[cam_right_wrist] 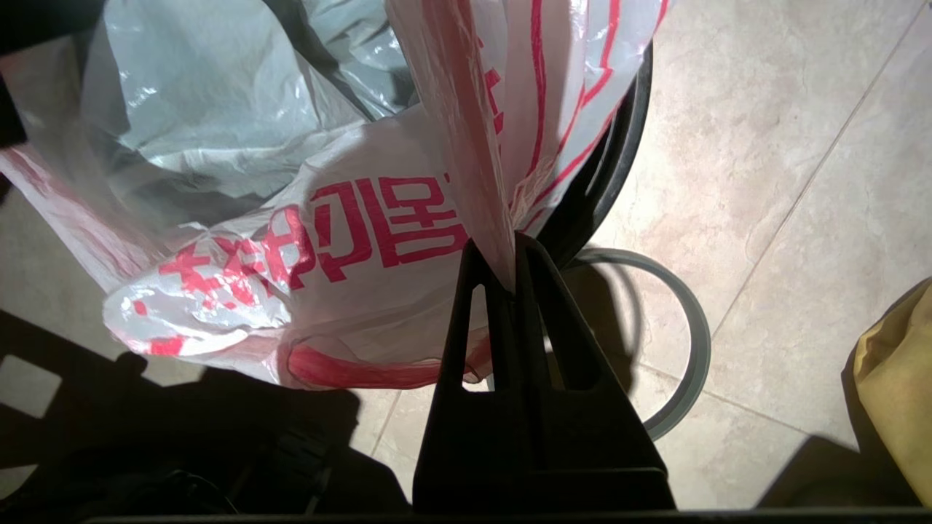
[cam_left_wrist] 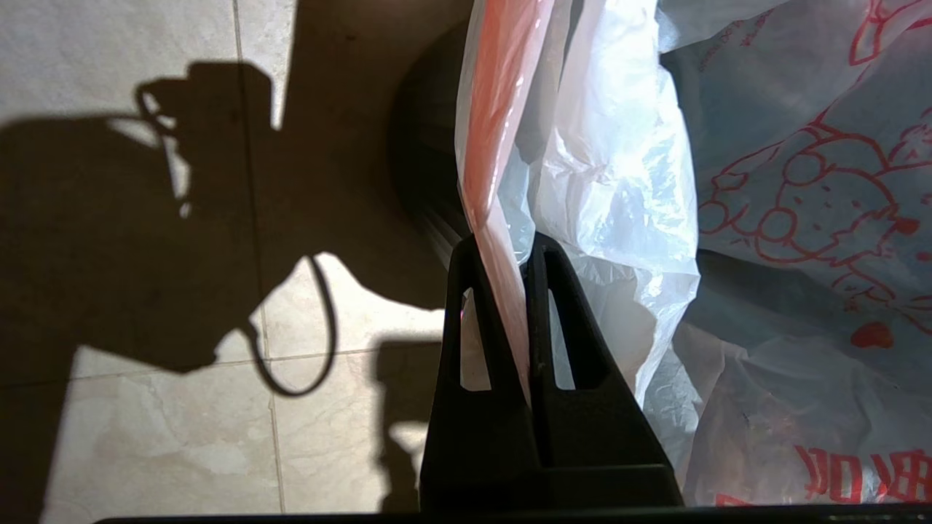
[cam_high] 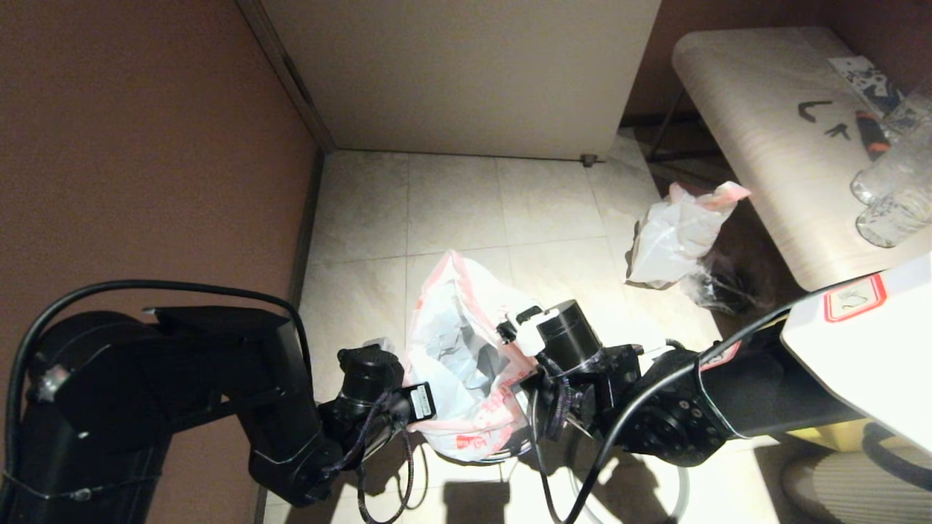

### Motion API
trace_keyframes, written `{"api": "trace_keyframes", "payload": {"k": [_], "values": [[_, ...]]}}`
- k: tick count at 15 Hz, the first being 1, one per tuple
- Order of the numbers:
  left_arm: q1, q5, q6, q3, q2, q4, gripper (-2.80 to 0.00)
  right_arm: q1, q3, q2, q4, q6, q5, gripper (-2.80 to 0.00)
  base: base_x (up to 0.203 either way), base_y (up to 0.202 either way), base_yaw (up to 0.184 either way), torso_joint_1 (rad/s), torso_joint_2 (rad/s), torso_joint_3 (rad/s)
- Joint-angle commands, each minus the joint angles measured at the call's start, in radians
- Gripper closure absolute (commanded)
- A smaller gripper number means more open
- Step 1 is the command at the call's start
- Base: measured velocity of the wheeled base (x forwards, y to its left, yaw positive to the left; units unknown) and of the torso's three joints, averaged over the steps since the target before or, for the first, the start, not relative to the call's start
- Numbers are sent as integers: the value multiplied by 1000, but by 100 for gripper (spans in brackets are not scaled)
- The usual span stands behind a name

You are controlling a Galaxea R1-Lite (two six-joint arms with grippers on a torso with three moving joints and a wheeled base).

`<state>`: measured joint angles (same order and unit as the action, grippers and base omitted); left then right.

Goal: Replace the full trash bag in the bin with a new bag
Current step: Put the new garbage bag on the trash can

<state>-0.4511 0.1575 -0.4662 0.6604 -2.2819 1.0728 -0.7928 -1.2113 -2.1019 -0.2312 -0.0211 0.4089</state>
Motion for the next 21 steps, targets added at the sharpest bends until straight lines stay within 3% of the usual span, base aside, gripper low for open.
{"api": "trace_keyframes", "payload": {"k": [1, 2, 3, 12, 13, 14, 21], "values": [[-1, 13, -2, 1, -2, 6, 0, -2, 1, 3, -3, 3, 2, 0, 0, 0, 0, 0, 0, 0], [-1, 19, -2, 2, -10, 6, 0, -2, 1, 0, -3, 7, 2, 0, 0, 0, 0, 0, 0, 0], [-1, 20, 0, 1, -11, 6, -280, -2, -1, -3, -4, 10, 2, 0, 0, 0, 0, 0, 0, 0], [0, 24, 0, -36, -2, 19, -280, -2, -10, -32, -5, 12, 2, 0, 0, 0, 0, 0, 0, 0], [0, 24, 1, -36, -4, 19, -63, -3, -10, -32, -5, 10, 2, 0, 0, 0, 0, 0, 0, 0], [2, 24, 5, -36, -2, 19, 0, -2, -10, -32, -5, 10, 2, 0, 0, 0, 0, 0, 0, 0], [6, 24, 8, -33, -4, 21, 0, -2, -10, -35, -5, 9, 2, 0, 0, 0, 0, 0, 0, 0]]}}
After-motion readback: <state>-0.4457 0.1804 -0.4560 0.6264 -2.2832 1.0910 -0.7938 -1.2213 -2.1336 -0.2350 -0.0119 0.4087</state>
